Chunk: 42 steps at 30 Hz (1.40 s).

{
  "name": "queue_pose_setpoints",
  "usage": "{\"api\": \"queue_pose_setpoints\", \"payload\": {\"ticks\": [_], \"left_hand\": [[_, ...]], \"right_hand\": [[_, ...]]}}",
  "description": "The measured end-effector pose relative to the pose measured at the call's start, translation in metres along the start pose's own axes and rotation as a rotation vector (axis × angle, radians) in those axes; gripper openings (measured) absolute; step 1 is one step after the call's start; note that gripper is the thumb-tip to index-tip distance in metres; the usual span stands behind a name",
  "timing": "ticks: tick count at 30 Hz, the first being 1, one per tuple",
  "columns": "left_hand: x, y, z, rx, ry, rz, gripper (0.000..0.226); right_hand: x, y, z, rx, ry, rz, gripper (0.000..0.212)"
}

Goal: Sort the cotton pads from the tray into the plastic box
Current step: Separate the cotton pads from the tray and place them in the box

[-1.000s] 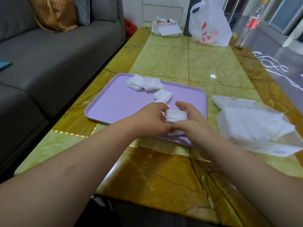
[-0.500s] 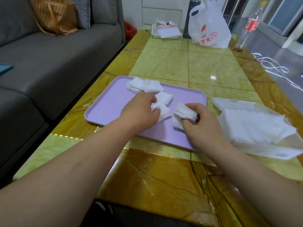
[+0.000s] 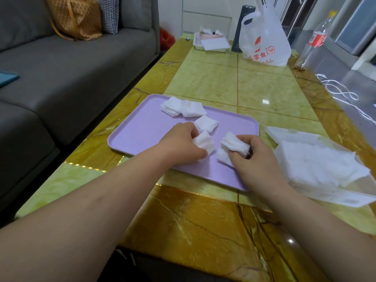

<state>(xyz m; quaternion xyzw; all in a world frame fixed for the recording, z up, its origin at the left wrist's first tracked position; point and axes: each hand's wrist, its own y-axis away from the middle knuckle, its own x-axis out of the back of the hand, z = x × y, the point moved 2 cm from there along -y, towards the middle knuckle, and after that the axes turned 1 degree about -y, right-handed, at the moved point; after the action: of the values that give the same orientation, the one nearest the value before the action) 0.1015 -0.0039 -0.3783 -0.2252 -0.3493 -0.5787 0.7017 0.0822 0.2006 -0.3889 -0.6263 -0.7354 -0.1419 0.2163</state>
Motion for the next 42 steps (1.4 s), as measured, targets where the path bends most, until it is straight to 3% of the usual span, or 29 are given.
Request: {"api": "queue_pose_setpoints", "payload": {"ticks": [5,13,20,26,33,35,39,42], "left_hand": [[0.006,0.006,0.0,-0.046,0.123,0.034,0.016],[0.021,0.014,0.012,-0.04,0.398,0.112,0.016],[0.013,0.027,0.021,-0.194,0.421,-0.24,0.035],[0.003,0.025,0.021,-0.221,0.333,-0.124,0.024],[-0.003,0.02,0.019,-0.216,0.308,-0.04,0.015],[-0.003,0.022,0.021,-0.227,0.301,-0.031,0.014],[0.001,0.024,0.024,-0.237,0.284,-0.03,0.011],[0.01,0.021,0.023,-0.246,0.331,0.065,0.013]], "right_hand": [[0.002,0.0,0.0,0.01,-0.004,-0.016,0.027],[0.003,-0.003,0.004,0.005,-0.063,0.01,0.027],[0.002,-0.01,0.01,-0.065,-0.206,-0.029,0.035],[0.001,-0.01,0.009,-0.021,-0.136,-0.157,0.038],[0.001,-0.007,0.007,0.012,-0.158,-0.333,0.071],[-0.001,-0.004,0.007,0.051,-0.107,-0.308,0.076],[-0.004,-0.001,0.002,0.111,-0.023,-0.204,0.063],[-0.003,-0.003,0.002,0.119,-0.026,-0.187,0.059]]}}
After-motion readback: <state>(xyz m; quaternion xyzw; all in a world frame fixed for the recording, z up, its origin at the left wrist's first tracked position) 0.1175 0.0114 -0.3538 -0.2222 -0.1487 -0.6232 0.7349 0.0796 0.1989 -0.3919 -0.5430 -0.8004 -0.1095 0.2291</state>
